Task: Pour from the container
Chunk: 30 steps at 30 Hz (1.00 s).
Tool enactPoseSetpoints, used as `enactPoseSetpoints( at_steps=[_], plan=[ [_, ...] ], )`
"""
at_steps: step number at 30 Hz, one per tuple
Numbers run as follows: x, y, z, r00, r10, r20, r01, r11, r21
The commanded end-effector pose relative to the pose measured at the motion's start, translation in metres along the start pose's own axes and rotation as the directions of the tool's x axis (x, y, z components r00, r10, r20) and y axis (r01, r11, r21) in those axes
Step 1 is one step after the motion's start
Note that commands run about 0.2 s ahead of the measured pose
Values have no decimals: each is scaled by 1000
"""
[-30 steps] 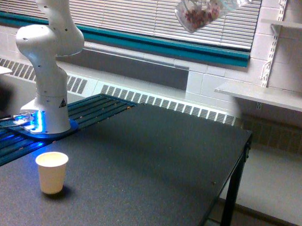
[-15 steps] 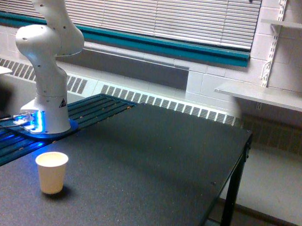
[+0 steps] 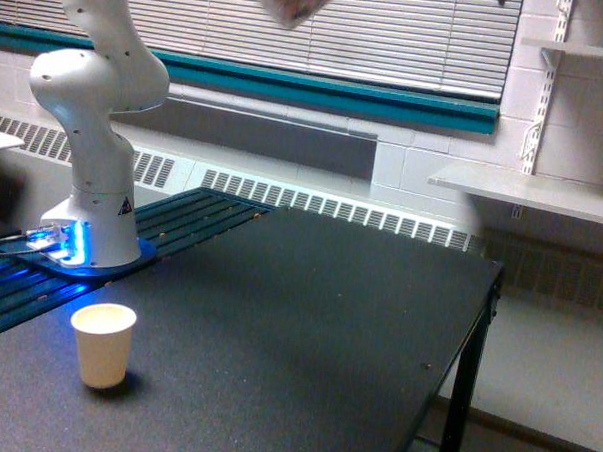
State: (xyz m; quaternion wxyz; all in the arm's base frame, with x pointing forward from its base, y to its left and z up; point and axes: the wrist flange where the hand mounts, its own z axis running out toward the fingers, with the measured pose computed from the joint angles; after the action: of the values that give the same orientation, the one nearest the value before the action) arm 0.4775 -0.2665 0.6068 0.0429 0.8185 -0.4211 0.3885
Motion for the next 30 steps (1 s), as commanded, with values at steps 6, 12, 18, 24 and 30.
enactPoseSetpoints(
  at_steps=[6, 12, 18, 24, 30],
  plan=[
    [-9, 50, 5, 995, -96, -25, 96, 995, -31],
    [-21, 77, 11, 992, -123, -14, 122, 991, -46],
    [-36, 100, 17, 988, -154, 5, 154, 986, -63],
    [-51, 118, 21, 982, -189, 22, 190, 979, -72],
    [-64, 131, 25, 974, -225, 30, 227, 971, -79]
  ],
)
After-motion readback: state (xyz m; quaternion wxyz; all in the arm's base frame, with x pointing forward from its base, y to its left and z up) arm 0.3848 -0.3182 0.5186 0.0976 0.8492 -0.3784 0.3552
